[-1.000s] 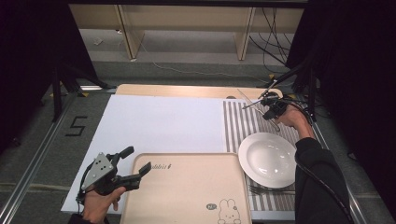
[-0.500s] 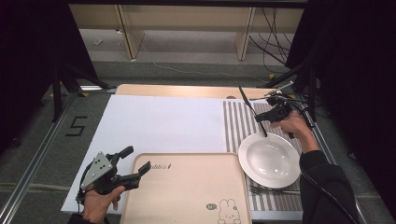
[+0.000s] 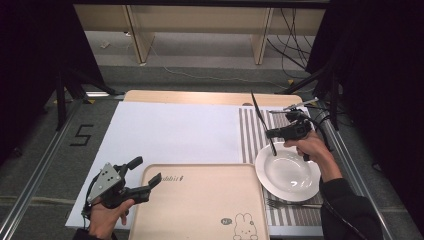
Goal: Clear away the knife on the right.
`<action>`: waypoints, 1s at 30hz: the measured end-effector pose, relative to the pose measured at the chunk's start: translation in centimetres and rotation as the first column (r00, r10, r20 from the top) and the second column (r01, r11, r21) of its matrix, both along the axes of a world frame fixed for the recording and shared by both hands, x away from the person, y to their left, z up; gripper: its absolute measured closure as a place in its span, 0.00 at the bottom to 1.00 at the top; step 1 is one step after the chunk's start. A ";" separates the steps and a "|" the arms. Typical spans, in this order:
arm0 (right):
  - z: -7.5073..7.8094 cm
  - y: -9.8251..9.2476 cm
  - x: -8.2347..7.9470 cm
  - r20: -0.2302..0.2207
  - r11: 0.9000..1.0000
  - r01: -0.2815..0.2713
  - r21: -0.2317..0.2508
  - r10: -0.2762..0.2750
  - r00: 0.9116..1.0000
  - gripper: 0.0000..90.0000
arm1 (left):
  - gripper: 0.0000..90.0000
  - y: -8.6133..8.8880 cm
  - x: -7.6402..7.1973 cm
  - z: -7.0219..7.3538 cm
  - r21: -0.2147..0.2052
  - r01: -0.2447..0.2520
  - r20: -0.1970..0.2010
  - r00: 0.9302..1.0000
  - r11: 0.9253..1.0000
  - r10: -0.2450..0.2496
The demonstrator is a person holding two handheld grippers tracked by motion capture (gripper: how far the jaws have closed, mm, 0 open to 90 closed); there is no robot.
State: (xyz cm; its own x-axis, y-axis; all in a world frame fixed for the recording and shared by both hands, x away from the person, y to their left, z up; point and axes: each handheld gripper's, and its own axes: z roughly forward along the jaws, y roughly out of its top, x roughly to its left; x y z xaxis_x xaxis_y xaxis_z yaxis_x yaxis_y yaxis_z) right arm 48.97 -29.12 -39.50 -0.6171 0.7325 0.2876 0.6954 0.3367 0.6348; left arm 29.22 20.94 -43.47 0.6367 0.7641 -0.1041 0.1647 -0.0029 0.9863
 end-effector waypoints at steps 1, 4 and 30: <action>0.1 0.0 -0.3 -0.008 1.000 -0.003 -0.005 0.003 1.000 0.89 | 0.18 0.0 0.0 0.0 0.000 0.000 0.001 1.000 1.000 0.000; 0.1 0.2 -0.9 -0.012 1.000 -0.015 0.008 0.016 1.000 0.89 | 0.18 0.0 0.0 0.0 0.000 -0.001 0.002 1.000 1.000 0.001; -0.7 2.6 -6.6 -0.006 0.996 -0.061 0.069 0.061 0.998 0.89 | 0.18 0.0 0.0 0.0 -0.004 -0.008 0.003 1.000 1.000 0.008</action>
State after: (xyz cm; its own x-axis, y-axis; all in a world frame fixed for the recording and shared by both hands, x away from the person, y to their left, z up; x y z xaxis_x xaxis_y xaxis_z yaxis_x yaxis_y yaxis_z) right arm 42.37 -26.54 -40.16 -0.6573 0.6720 0.3411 0.6804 0.3346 0.6520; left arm 29.25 20.90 -43.46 0.6310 0.7686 -0.1050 0.1613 0.0024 0.9869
